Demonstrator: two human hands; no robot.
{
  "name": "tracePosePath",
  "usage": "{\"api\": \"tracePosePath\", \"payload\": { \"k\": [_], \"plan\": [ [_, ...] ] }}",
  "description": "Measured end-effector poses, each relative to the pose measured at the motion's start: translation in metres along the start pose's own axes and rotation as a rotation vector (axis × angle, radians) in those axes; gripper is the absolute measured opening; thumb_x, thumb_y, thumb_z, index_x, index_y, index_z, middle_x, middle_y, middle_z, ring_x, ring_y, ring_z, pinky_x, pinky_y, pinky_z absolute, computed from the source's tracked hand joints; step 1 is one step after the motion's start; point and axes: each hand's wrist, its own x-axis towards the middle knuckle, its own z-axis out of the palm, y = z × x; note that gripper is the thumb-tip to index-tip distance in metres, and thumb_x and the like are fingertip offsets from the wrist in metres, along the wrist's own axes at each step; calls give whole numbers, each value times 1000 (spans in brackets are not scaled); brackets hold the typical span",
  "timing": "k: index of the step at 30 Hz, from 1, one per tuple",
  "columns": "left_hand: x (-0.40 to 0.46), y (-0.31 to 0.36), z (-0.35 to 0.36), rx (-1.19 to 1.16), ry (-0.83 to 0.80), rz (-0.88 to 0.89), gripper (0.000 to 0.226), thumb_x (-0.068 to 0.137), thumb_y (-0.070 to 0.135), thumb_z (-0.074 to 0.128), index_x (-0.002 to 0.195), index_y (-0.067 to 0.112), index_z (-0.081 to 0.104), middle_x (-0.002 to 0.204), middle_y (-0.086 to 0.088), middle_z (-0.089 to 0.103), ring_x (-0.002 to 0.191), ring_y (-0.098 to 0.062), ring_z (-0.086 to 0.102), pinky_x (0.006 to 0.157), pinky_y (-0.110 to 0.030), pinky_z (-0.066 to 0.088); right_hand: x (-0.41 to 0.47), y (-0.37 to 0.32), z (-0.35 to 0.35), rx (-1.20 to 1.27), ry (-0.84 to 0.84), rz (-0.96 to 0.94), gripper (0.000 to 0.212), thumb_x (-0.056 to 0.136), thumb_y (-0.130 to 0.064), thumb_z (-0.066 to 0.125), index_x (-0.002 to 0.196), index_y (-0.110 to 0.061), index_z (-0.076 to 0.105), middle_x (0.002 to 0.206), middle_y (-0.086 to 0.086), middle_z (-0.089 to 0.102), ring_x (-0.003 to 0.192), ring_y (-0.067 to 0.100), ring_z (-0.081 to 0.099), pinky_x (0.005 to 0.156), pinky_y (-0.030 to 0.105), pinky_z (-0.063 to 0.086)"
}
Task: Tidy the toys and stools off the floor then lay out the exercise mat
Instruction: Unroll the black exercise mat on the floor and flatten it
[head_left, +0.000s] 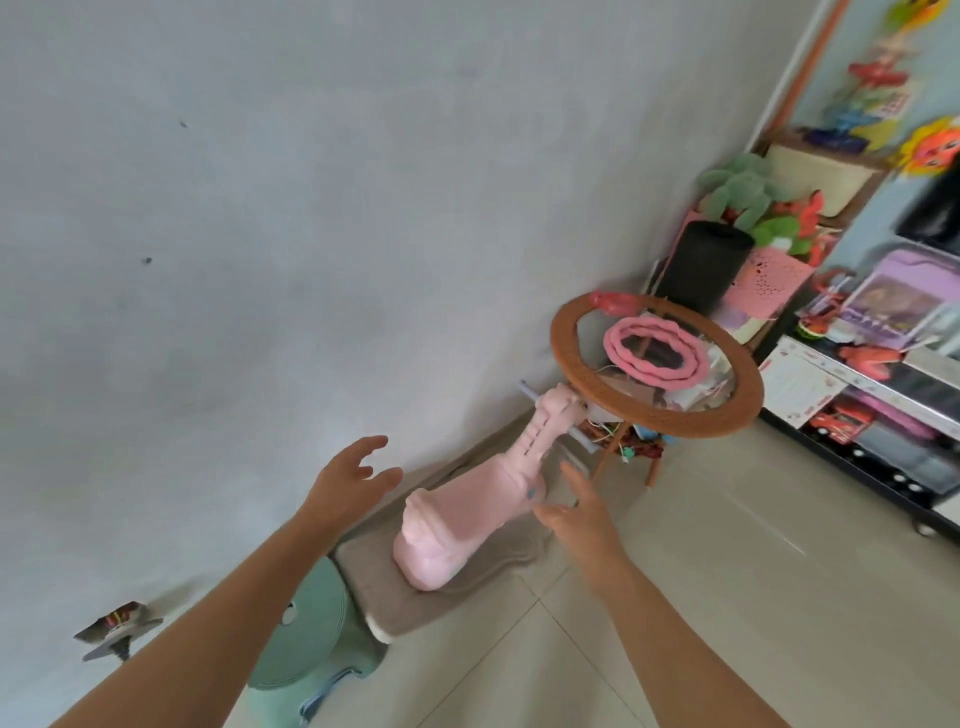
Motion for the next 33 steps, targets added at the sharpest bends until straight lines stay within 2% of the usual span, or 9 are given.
{"api": "tracePosePath", "payload": {
  "k": [7,10,12,14,17,21,25,28,33],
  "plan": [
    [18,74,141,4,-124,69,46,88,19,62,132,26,49,121,3,51,119,-15,49,74,-21,44,33,26,-147,61,180,-23,67,82,1,61,142,-20,38,133,-4,47,120,14,46,92,23,34],
    [22,104,189,57,-193,83,46,88,18,61,131,23,50,113,2,53,111,-13,52,93,-26,41,39,36,-200,107,243,-2,68,83,-1,61,143,-20,35,144,0,41,129,16,40,98,26,34],
    [28,123,216,82,-236,93,47,85,19,64,130,22,51,110,3,55,105,-12,53,96,-27,41,45,39,-228,125,265,-7,65,85,1,58,142,-20,37,131,-1,48,122,18,45,91,24,36],
    [37,137,237,77,-272,95,57,75,28,68,129,24,51,116,-4,60,110,-19,57,99,-32,44,54,41,-248,151,287,-15,62,86,2,57,141,-20,38,121,-3,50,108,19,50,83,25,39],
    [54,153,264,130,-299,115,49,83,20,65,129,22,51,124,-12,60,113,-30,58,94,-34,46,71,46,-270,192,323,10,65,86,-4,60,143,-23,34,143,2,41,106,12,45,87,25,37],
    [93,178,313,151,-327,154,43,86,12,62,128,18,53,128,-13,57,110,-40,57,75,-33,49,105,51,-305,207,333,20,66,86,-10,62,143,-28,34,147,1,36,128,19,43,96,28,36],
    [139,209,366,243,-371,231,45,87,16,61,131,18,51,131,-7,55,111,-22,57,95,-32,44,156,49,-345,193,337,36,68,86,-7,62,144,-26,32,150,2,33,131,19,39,94,27,36],
    [172,237,407,246,-422,242,48,88,16,61,134,16,47,132,-7,53,116,-24,55,98,-34,44,201,40,-377,202,338,41,69,86,-7,62,145,-25,32,150,2,33,124,16,44,93,27,36],
    [222,290,465,303,-489,284,49,89,15,59,136,14,46,137,-8,50,120,-27,52,101,-36,43,267,28,-431,193,364,57,68,86,-9,64,143,-26,33,148,1,35,125,17,43,97,30,36]
  ]
}}
